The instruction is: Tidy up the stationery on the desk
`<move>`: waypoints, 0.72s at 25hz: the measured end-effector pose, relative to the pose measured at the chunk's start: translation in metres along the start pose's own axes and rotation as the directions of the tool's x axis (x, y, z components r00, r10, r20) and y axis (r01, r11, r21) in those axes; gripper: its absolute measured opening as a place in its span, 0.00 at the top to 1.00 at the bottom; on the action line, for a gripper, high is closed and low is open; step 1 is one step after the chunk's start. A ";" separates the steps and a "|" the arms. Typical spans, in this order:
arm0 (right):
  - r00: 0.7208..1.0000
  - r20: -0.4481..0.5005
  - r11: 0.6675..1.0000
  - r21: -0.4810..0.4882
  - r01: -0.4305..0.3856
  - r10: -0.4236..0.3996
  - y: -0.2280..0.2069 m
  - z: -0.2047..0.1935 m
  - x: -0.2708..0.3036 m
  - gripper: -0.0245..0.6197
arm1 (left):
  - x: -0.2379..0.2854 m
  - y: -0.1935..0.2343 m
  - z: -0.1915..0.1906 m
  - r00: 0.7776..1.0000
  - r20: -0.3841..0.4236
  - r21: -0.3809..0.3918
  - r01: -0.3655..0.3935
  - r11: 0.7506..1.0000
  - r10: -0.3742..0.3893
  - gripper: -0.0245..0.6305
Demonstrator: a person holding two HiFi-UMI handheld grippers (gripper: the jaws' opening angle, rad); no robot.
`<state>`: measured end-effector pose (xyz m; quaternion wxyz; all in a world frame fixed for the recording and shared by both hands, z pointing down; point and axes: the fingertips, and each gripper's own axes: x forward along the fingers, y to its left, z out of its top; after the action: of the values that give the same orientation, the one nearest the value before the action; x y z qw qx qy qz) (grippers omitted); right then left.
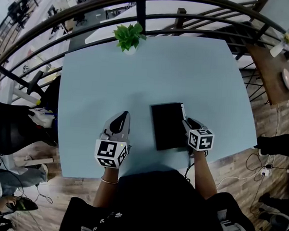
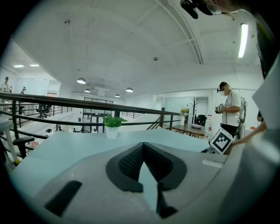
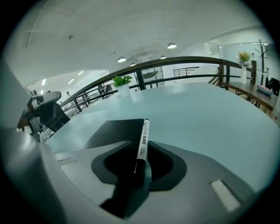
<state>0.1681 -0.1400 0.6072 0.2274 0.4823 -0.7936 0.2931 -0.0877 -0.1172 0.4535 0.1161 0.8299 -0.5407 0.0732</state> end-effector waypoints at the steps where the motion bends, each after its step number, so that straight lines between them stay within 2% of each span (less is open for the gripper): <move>1: 1.000 0.004 1.000 -0.001 0.001 -0.001 0.000 0.001 0.000 0.77 | 0.000 0.000 0.000 1.000 0.001 0.000 0.001 1.000 -0.001 0.97; 13: 0.995 0.090 0.999 -0.022 0.038 -0.036 0.000 0.021 -0.013 0.80 | -0.002 -0.001 0.001 1.000 0.008 0.002 0.003 1.000 -0.003 0.97; 18: 0.989 0.144 0.999 -0.029 0.042 -0.037 0.004 0.033 -0.020 0.85 | -0.003 -0.001 0.000 1.000 0.006 0.000 0.004 1.000 -0.004 0.97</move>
<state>0.1702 -0.1482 0.5693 0.1831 0.5142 -0.8028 0.2401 -0.0878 -0.1138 0.4525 0.1147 0.8312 -0.5395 0.0702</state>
